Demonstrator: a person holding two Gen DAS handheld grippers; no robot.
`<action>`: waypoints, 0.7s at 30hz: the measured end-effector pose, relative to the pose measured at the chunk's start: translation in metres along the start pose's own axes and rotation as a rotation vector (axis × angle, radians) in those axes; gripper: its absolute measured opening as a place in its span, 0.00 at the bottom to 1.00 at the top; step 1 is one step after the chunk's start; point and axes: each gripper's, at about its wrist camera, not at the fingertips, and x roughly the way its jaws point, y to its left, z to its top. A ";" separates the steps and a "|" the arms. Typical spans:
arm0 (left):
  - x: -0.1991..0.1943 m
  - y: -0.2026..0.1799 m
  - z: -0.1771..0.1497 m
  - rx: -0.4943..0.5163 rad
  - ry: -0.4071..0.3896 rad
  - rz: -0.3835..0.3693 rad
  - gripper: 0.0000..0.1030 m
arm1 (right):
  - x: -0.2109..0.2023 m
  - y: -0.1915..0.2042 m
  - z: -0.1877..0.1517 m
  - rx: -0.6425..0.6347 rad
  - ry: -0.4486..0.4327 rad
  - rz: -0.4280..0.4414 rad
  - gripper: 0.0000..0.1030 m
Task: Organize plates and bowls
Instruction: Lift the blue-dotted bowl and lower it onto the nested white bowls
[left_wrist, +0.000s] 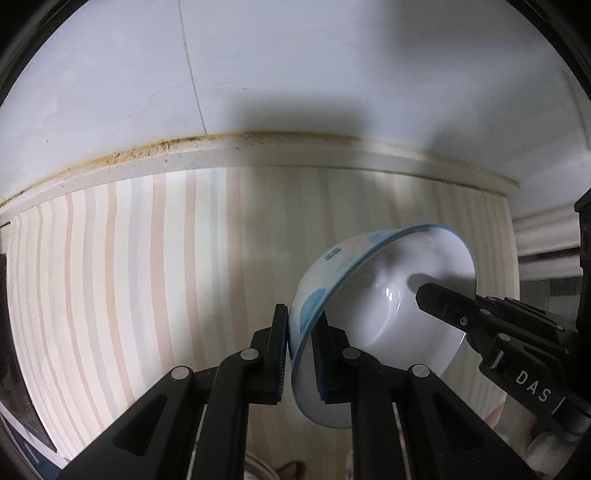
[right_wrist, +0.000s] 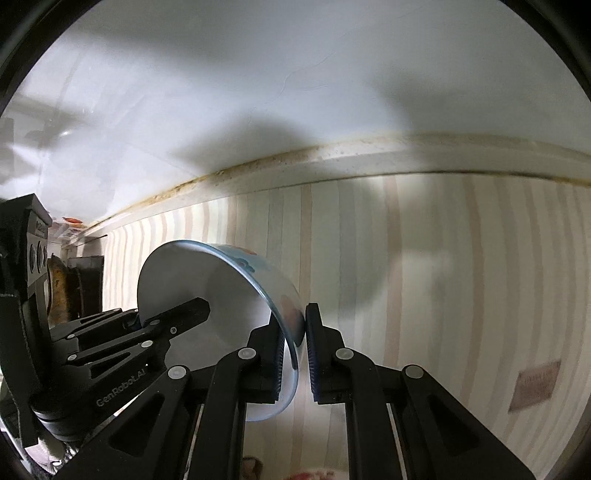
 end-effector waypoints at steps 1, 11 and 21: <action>-0.005 -0.004 -0.007 0.010 -0.004 0.001 0.10 | -0.005 0.000 -0.007 0.003 -0.003 0.000 0.12; -0.032 -0.037 -0.071 0.108 0.018 -0.017 0.10 | -0.057 -0.011 -0.090 0.056 -0.034 -0.013 0.12; -0.031 -0.072 -0.124 0.205 0.098 -0.030 0.10 | -0.088 -0.037 -0.178 0.139 -0.014 -0.007 0.12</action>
